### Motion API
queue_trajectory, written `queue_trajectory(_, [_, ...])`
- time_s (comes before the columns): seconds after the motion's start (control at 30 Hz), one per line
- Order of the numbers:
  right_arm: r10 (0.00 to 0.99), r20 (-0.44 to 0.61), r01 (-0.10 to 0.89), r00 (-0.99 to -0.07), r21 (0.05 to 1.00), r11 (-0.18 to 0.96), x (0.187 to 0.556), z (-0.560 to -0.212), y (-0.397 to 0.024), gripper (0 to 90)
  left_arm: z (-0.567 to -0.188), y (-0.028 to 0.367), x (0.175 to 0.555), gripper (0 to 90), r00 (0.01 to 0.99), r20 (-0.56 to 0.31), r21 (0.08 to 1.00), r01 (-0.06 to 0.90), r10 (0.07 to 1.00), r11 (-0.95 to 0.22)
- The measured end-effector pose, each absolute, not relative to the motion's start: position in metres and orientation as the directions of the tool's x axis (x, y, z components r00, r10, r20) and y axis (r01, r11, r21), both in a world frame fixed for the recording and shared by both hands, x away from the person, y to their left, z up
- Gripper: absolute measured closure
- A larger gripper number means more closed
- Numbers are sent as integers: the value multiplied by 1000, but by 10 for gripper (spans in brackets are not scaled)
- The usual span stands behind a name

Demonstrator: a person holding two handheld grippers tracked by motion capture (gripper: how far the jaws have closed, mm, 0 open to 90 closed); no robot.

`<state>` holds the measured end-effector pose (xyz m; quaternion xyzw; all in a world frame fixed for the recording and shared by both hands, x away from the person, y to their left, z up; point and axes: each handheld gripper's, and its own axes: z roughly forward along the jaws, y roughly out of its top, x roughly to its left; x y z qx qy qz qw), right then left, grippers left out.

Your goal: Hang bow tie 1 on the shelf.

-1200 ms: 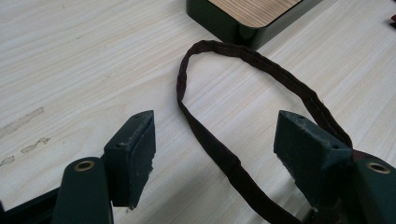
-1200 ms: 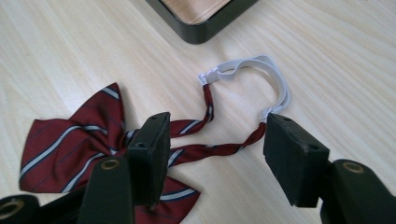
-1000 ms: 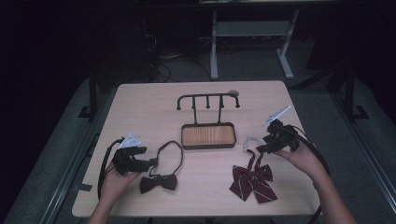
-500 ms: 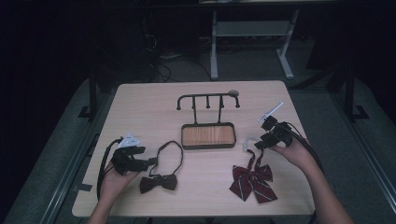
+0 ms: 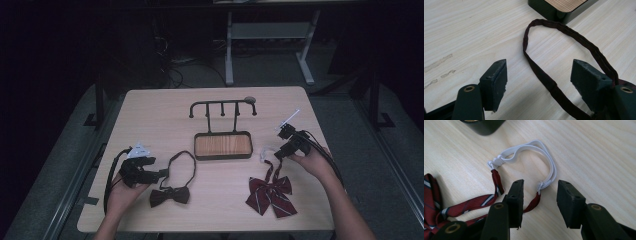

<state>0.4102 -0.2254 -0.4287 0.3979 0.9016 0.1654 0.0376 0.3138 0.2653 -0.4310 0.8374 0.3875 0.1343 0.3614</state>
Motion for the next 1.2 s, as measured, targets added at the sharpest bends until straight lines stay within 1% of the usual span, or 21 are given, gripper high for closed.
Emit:
queue_trajectory(0.27, [738, 56, 714, -673, 311, 628, 413, -433, -224, 583, -431, 265, 314, 299, 663, -61, 710, 554, 746, -435])
queue_trajectory(0.33, [739, 35, 712, -673, 302, 634, 413, -433, -222, 598, -431, 265, 314, 296, 666, -65, 712, 553, 743, -433])
queue_trajectory(0.73, [728, 22, 705, -686, 267, 657, 415, -439, -217, 647, -431, 264, 314, 292, 668, -73, 712, 555, 741, -430])
queue_trajectory(0.83, [725, 5, 700, -689, 261, 664, 414, -440, -215, 688, -431, 264, 314, 292, 668, -74, 712, 555, 740, -430])
queue_trajectory(0.93, [716, -13, 687, -698, 269, 675, 414, -440, -213, 749, -431, 265, 314, 292, 669, -73, 713, 554, 740, -430])
queue_trajectory(1.0, [712, -7, 686, -702, 263, 679, 414, -440, -213, 777, -431, 265, 314, 292, 669, -73, 713, 554, 740, -430])
queue_trajectory(1.2, [711, -14, 684, -703, 263, 681, 414, -441, -213, 817, -431, 264, 314, 292, 670, -74, 711, 555, 739, -432])
